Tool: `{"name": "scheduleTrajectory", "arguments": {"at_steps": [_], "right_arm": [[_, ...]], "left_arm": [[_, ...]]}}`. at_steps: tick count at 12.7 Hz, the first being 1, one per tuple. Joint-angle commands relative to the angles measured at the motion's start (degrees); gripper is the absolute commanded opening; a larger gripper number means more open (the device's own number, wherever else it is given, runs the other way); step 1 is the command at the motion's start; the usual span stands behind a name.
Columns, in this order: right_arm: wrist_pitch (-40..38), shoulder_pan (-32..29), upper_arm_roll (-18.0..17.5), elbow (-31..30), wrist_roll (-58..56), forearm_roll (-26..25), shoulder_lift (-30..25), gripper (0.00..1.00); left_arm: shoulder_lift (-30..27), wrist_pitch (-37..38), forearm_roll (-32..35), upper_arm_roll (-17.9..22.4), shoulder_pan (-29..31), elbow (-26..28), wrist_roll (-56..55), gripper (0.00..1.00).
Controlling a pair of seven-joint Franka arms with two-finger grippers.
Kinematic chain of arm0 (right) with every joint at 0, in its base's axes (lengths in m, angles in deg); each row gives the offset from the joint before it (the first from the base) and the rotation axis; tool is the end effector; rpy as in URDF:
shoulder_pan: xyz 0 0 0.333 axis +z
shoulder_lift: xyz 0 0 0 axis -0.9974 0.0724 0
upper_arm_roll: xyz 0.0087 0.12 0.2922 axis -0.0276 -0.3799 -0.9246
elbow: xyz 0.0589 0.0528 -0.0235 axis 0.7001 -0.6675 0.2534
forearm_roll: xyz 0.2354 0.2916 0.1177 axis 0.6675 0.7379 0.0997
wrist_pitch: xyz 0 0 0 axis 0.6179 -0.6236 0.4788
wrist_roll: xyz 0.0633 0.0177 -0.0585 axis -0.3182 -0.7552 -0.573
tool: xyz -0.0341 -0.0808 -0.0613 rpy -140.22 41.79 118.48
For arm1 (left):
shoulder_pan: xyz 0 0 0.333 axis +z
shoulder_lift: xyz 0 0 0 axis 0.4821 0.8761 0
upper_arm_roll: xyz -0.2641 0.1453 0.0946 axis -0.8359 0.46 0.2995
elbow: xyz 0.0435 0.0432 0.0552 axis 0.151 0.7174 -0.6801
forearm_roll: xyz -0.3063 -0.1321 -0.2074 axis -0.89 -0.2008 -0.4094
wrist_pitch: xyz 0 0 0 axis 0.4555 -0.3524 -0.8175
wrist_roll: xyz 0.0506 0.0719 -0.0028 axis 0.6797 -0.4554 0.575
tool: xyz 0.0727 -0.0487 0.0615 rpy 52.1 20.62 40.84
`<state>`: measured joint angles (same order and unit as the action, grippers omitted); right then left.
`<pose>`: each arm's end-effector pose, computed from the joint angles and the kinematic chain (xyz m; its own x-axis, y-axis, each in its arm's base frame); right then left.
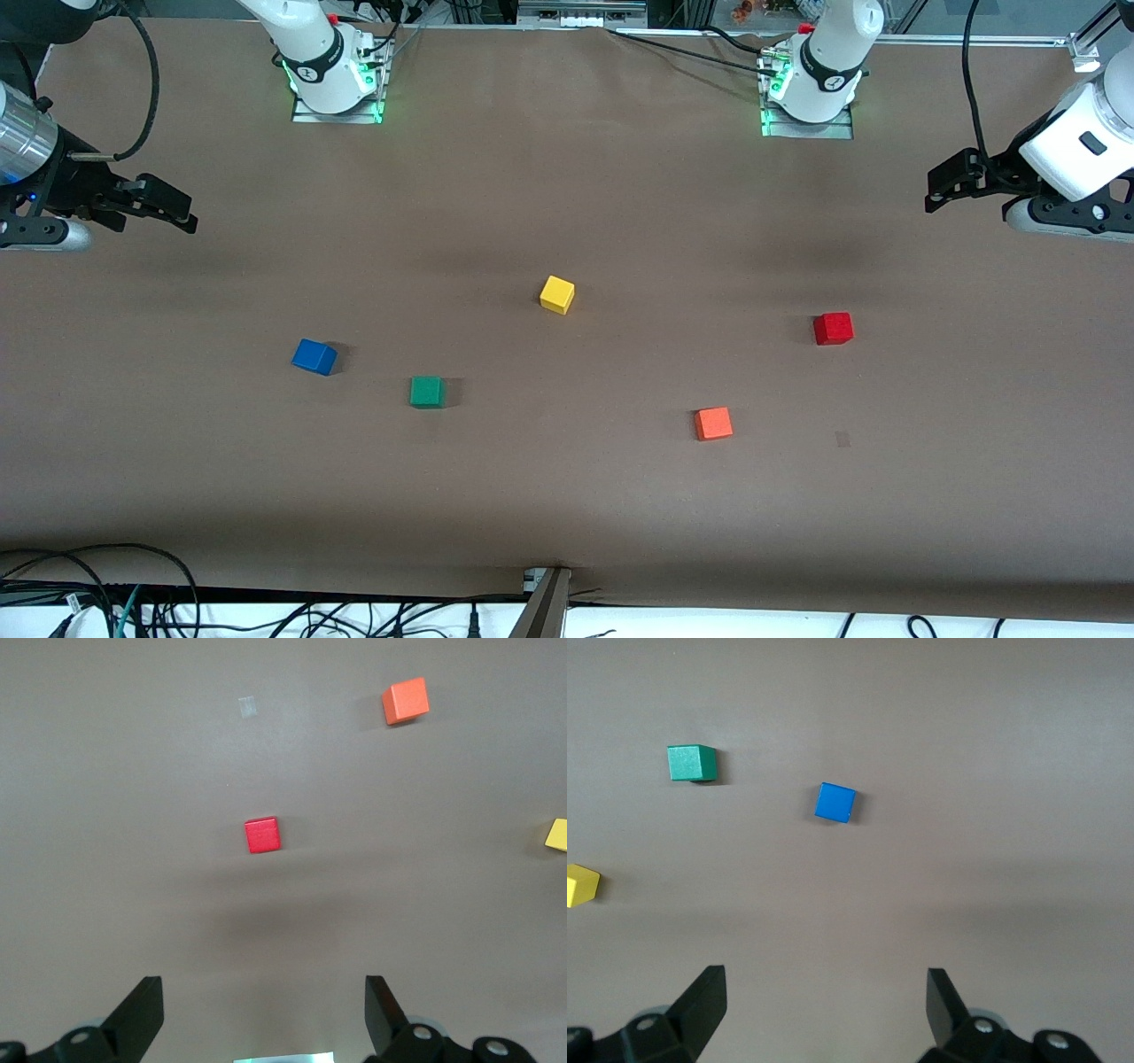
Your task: Pass red block to right arm, stack on blue
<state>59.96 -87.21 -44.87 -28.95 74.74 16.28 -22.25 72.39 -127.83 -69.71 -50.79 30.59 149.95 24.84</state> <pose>0.5579 0.0215 0.5804 0.9989 -0.0305 -0.0354 -0.0318 -0.9988 -0.0375 0.5441 -0.0369 0.6055 0.9915 -0.0912 -0.0930 -0.0888 -0.9956 0.0291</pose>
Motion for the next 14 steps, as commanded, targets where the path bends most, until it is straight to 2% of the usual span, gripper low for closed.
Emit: {"name": "scheduleTrajectory", "arguments": {"at_steps": [1, 14], "right_arm": [[0.04, -0.22, -0.26, -0.12, 0.21, 0.02, -0.31, 1.0], [-0.05, -0.22, -0.26, -0.03, 0.12, -0.07, -0.48, 1.0]], "left_arm": [[-0.61, -0.69, 0.41, -0.39, 0.61, 1.01, -0.01, 1.0], [-0.52, -0.16, 0.41, -0.57, 1.14, 0.75, -0.01, 1.0]]}}
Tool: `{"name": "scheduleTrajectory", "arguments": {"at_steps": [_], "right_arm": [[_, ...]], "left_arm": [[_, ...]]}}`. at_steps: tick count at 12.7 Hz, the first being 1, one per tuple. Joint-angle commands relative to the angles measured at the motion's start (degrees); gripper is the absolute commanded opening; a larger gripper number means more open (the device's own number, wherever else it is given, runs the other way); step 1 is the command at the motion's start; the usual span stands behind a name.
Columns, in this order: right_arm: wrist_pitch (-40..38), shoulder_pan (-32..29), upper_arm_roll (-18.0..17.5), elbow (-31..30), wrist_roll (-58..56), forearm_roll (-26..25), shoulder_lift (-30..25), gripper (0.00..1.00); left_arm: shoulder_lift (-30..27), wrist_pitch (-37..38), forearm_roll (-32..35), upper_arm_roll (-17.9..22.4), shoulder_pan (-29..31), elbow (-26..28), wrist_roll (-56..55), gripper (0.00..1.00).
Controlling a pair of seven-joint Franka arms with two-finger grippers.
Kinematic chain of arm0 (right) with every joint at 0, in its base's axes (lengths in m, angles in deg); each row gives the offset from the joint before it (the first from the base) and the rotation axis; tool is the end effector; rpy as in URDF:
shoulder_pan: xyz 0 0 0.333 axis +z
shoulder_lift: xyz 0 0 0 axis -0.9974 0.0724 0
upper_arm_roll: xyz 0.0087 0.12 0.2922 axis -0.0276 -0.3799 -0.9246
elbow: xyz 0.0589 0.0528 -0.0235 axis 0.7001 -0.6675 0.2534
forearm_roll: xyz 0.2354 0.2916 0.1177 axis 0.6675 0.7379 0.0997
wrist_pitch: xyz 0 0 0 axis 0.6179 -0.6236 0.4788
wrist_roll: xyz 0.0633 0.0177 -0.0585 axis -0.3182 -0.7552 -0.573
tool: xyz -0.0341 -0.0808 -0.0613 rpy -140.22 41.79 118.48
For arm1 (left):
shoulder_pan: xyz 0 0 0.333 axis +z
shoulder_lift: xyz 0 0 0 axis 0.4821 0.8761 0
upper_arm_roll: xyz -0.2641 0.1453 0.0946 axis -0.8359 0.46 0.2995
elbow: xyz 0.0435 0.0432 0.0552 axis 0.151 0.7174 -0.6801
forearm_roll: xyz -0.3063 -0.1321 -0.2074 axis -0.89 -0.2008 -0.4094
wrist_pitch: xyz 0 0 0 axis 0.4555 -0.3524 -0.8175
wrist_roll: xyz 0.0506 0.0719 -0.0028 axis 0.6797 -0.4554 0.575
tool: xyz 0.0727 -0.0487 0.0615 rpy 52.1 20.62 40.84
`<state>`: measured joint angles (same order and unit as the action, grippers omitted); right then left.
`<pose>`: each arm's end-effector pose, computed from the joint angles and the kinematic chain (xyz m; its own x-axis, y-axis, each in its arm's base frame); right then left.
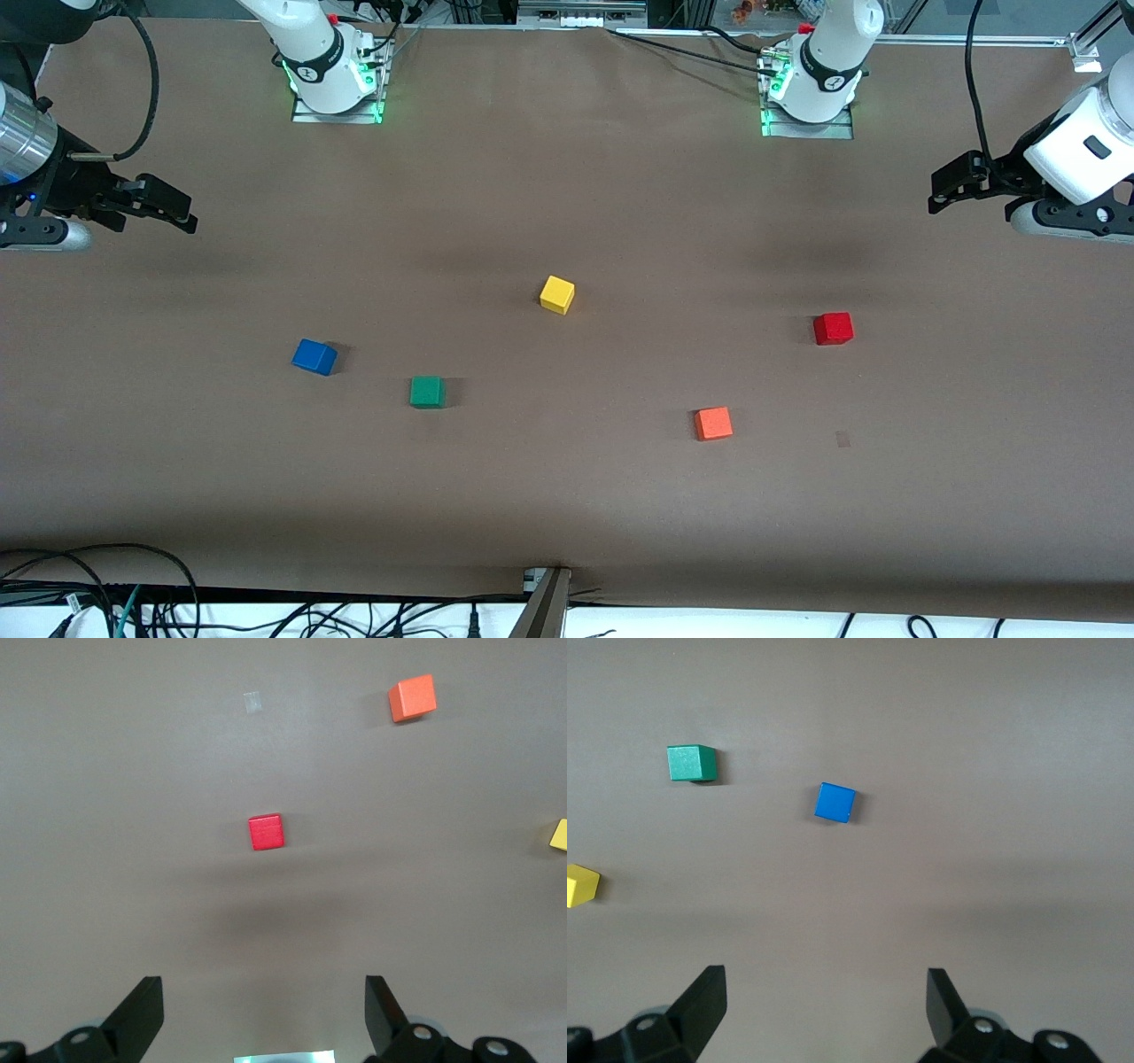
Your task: Pass red block to right arm, stack on blue
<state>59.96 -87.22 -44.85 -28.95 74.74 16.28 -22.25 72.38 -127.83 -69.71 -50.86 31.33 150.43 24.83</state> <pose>0.5579 0.0212 0.5804 0.9989 -0.0310 -0.0354 -0.0324 -0.9988 -0.0375 0.5441 -0.0305 0.6017 0.9917 -0.0794 -0.1012 -0.0768 -0.9966 0.0292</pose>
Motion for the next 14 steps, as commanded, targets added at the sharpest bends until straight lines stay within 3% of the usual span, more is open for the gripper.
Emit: {"name": "scheduleTrajectory", "arguments": {"at_steps": [1, 10, 14], "right_arm": [[-0.05, -0.12, -0.36, -0.03, 0.12, -0.16, -0.57, 1.0], [-0.31, -0.21, -0.28, -0.03, 0.12, -0.07, -0.49, 1.0], [-0.31, -0.21, -0.28, -0.03, 0.12, -0.07, -0.49, 1.0]], "left_arm": [[-0.51, -0.16, 0.32, -0.5, 0.39, 0.27, 0.0, 1.0], [-0.25, -0.77, 0.59, -1.02, 0.22, 0.1, 0.08, 1.0], [2.64, -2.53, 0.32, -1.02, 0.04, -0.95, 0.0, 1.0]]}}
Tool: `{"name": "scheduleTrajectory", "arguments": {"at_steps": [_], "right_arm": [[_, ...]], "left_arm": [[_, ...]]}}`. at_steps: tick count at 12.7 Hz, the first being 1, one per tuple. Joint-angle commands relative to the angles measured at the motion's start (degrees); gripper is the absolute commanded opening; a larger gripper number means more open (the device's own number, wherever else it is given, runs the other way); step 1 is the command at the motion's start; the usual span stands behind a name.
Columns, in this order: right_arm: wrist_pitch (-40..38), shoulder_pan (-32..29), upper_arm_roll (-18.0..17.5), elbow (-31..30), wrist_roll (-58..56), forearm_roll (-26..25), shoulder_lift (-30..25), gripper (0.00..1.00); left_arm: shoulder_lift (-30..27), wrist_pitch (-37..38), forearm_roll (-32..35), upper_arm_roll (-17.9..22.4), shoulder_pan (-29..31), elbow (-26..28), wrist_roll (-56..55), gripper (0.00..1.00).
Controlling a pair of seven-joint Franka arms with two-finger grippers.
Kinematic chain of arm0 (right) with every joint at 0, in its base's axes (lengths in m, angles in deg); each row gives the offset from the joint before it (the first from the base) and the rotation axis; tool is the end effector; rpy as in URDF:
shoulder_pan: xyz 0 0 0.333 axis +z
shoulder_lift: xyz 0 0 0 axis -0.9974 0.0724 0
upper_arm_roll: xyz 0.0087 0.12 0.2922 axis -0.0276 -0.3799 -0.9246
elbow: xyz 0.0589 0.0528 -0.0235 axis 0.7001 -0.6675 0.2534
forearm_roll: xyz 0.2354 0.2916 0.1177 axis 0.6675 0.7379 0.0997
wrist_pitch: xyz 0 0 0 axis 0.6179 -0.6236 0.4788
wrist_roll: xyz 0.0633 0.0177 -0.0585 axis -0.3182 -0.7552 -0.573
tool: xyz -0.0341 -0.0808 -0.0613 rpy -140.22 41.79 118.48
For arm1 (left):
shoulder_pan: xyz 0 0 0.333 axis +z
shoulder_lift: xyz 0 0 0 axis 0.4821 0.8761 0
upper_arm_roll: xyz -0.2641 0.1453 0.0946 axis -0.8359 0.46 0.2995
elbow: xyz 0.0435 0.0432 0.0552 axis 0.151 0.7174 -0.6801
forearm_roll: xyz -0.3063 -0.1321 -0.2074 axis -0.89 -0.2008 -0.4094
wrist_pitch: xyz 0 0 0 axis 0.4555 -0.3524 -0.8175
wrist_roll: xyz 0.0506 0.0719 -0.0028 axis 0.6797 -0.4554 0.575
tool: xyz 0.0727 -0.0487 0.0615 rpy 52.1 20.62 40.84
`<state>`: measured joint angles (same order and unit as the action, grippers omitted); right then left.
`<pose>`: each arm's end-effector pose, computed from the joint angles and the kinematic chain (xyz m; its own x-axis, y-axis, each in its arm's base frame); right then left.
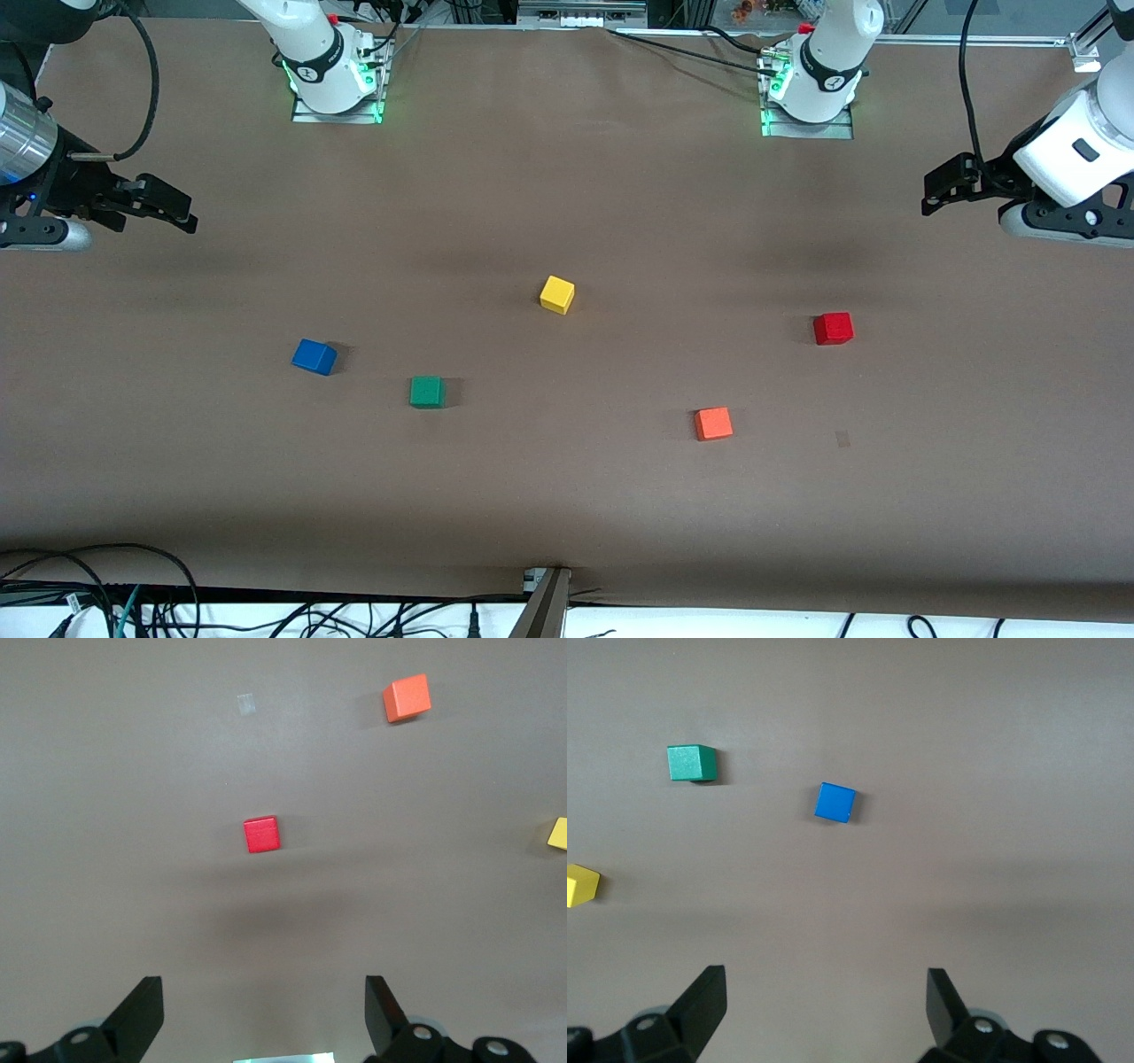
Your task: Pass red block to right arm, stack on blue
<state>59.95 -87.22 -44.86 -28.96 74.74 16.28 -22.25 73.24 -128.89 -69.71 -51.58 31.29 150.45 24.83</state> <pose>0.5579 0.0213 0.5803 0.9989 -0.0309 -0.0357 -0.0322 -0.9988 -0.0375 0.5497 -0.0377 0.5948 0.9909 -0.0922 -0.0979 -0.0896 -0.9955 0.0307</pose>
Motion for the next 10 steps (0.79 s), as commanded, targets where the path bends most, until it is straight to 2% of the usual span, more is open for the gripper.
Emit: {"name": "scheduleTrajectory", "arguments": {"at_steps": [1, 6, 10], "right_arm": [[-0.31, -0.21, -0.27, -0.03, 0.12, -0.07, -0.57, 1.0], [-0.31, -0.21, -0.27, -0.03, 0.21, -0.07, -0.49, 1.0], [-0.31, -0.21, -0.27, -0.03, 0.12, -0.07, -0.49, 1.0]], "left_arm": [[1.96, -1.39, 0.67, -0.3, -0.09, -1.16, 0.26, 1.0], [3.81, -1.56, 0.24, 0.22, 0.61, -1.42, 0.08, 1.0], [8.63, -3.24, 0.5, 0.05, 0.87, -2.13, 0.52, 1.0]]}}
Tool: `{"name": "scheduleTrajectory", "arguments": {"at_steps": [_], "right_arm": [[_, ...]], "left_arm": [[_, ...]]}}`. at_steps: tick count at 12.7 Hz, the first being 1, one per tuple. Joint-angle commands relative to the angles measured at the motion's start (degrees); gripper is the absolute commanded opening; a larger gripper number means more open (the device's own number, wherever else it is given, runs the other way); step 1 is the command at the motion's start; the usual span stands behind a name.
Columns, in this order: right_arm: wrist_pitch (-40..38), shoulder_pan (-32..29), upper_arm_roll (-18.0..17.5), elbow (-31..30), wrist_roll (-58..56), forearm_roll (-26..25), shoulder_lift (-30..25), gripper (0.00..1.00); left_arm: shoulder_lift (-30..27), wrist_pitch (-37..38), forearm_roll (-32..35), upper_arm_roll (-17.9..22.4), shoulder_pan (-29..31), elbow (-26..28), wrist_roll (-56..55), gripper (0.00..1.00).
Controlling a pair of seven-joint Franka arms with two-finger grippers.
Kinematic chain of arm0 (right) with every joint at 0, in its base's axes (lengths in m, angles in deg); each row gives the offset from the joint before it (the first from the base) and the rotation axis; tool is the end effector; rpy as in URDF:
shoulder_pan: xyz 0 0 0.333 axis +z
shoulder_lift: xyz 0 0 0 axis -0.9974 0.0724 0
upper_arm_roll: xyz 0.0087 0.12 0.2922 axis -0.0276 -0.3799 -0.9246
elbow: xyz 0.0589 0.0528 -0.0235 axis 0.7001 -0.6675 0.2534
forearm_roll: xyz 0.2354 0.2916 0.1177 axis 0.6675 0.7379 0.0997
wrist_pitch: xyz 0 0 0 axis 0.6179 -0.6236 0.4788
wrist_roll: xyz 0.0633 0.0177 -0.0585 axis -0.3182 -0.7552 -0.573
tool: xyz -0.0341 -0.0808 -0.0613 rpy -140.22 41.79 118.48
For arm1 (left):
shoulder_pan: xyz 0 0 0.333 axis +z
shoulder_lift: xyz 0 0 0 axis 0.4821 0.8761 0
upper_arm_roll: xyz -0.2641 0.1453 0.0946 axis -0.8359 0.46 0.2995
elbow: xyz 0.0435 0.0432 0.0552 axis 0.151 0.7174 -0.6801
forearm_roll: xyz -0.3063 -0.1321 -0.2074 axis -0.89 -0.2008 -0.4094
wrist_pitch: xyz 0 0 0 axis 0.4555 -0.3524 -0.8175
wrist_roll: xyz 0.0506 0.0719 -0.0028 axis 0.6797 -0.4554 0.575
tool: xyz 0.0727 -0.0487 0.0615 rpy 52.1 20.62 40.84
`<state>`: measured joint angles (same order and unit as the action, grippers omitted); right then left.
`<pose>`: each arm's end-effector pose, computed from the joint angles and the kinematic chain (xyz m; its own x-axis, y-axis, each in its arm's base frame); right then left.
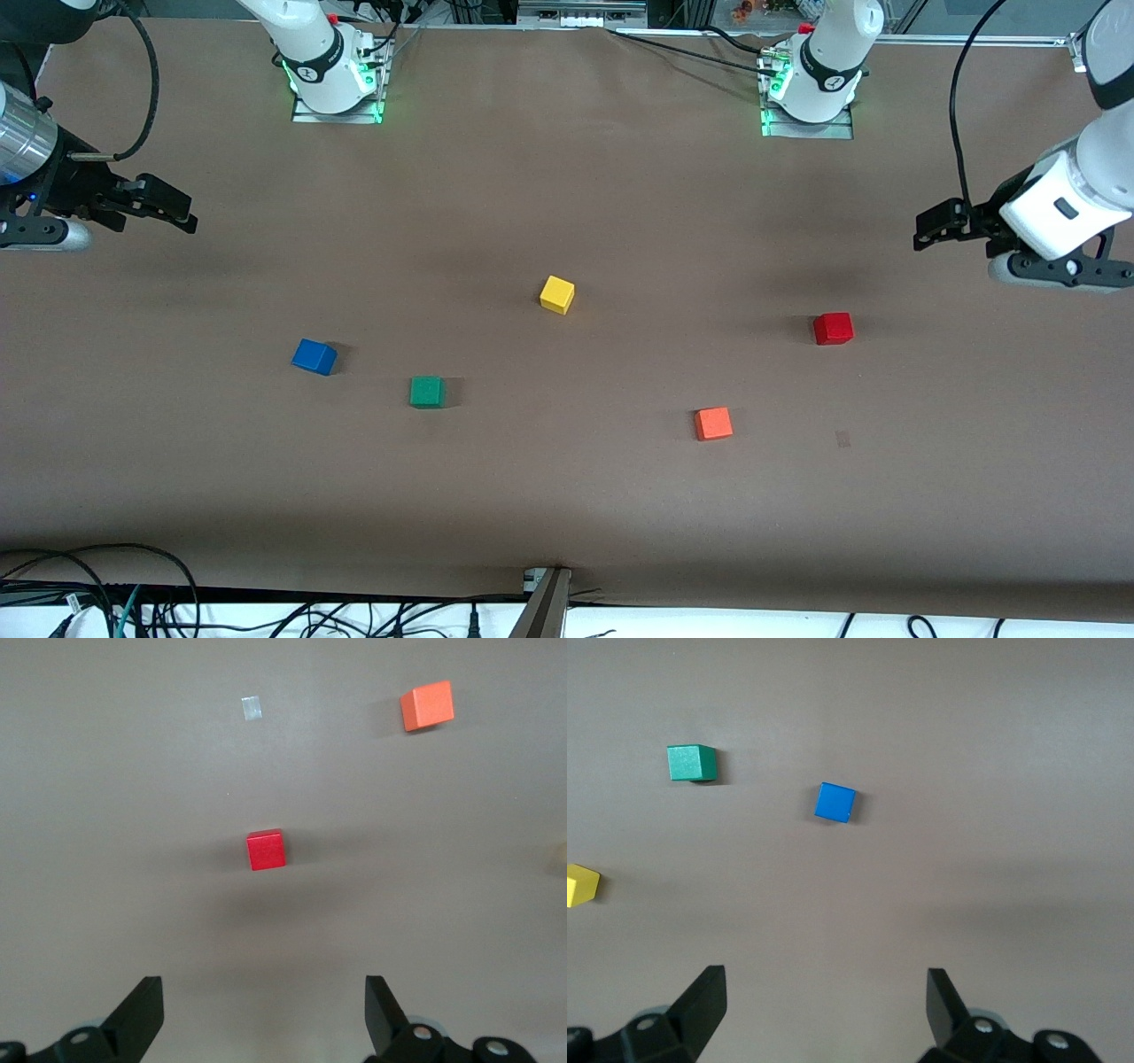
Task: Pass red block to right arm, stack on blue
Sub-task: 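Move the left gripper down over the red cube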
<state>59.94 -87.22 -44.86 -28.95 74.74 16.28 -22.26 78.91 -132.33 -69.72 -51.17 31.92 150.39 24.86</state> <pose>0.5578 0.0213 0.5805 0.9989 -0.0309 -0.0356 -0.0322 -0.9988 -0.0375 0.5808 -0.0266 0.5440 0.9881 -0.0736 -0.1348 -0.0686 -0.9968 0.0414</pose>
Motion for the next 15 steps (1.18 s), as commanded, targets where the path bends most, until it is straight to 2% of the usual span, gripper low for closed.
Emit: {"name": "scheduleTrajectory", "arguments": {"at_steps": [1, 6, 9, 10, 12, 15], "right_arm": [[-0.3, -0.21, -0.27, -0.03, 0.12, -0.07, -0.48, 1.0], [-0.3, -0.12, -0.27, 0.05, 0.12, -0.07, -0.48, 1.0], [-0.3, -0.21, -0.27, 0.05, 0.12, -0.07, -0.48, 1.0], [-0.3, -0.21, -0.27, 0.05, 0.12, -0.07, -0.48, 1.0], [-0.3, -0.21, -0.27, 0.05, 0.12, -0.07, -0.48, 1.0], [-0.3, -0.21, -0.27, 0.05, 0.12, -0.07, -0.48, 1.0]], "left_arm": [[3.42, 0.29, 0.51, -0.45, 0.33, -1.98, 0.49, 1.0], [9.13, 0.64, 1.83, -0.28, 0.5, -3.29, 0.5, 1.0], [11.49, -0.23, 4.46, -0.45, 0.33, -1.63, -0.91, 1.0], [12.03, -1.89, 4.47, -0.46, 0.33, -0.14, -1.0, 1.0], [11.77, -10.12, 4.38, -0.46, 0.59, 7.04, -0.91, 1.0], [12.12, -20.85, 4.38, -0.46, 0.59, 14.96, -1.0, 1.0]]}}
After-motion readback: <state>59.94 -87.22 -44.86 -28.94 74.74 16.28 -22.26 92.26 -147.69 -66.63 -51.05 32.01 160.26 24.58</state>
